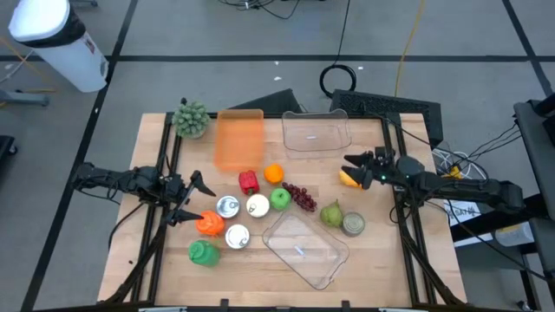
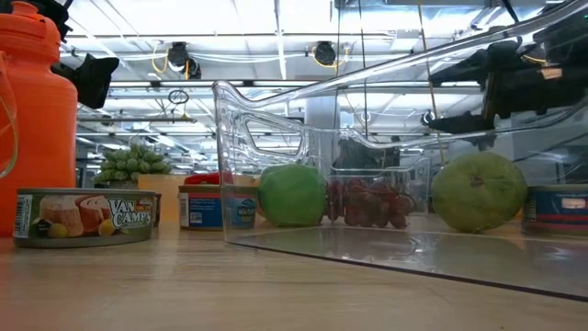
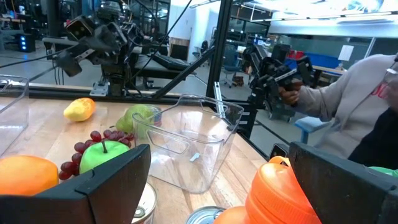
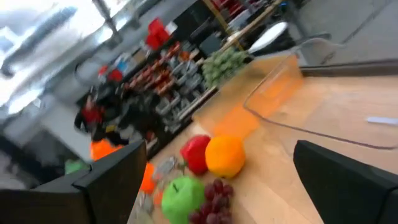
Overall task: Pick & Place Food Item
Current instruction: Put the mango into the orange bin
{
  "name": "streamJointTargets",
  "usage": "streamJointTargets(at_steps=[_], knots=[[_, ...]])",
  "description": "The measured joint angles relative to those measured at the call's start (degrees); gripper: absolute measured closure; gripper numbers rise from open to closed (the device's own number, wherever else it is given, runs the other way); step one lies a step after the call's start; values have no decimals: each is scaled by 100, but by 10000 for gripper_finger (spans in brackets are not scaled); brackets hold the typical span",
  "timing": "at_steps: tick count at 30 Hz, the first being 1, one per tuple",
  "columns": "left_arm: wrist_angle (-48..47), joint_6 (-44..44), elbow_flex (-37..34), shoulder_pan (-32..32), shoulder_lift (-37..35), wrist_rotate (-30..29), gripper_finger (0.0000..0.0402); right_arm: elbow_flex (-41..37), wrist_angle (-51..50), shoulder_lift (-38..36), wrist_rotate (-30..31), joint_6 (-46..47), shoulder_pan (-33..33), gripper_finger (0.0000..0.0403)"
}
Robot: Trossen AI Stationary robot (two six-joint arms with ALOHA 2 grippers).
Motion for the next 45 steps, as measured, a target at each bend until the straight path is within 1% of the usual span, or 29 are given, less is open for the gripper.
streamJointTargets(at_steps=[2,4,6,8,11,12,14,16,18,22,29,33,45], knots=[[0,0,0,0,0,0,5,268,-333,34,-119,-353,2,14],[0,1,1,0,-1,1,5,643,-1386,150,-223,-687,4,14],[0,1,1,0,-1,2,5,1331,-2302,303,-222,-988,6,14],[-1,2,0,0,0,7,5,2036,-3399,536,-43,-1241,10,14],[2,0,2,0,-1,6,5,2721,-5165,1072,395,-1342,90,14],[-1,0,1,0,0,8,5,2889,-5520,1235,519,-1345,115,14],[-1,0,2,0,-2,5,5,3148,-5907,1536,691,-1375,155,14],[-4,0,0,-4,0,7,5,3144,-6185,1851,760,-1420,153,14],[-2,0,2,-4,-2,5,5,3076,-6285,2193,802,-1429,149,14],[-2,0,1,-4,0,6,5,3003,-6107,2730,822,-1411,151,14],[-2,0,0,-2,-2,7,5,2780,-5519,3445,799,-1215,151,14],[1,0,1,-2,0,7,5,2702,-5267,3681,801,-1216,149,14],[0,0,0,0,0,5,5,2691,-5253,3940,815,-1094,151,14]])
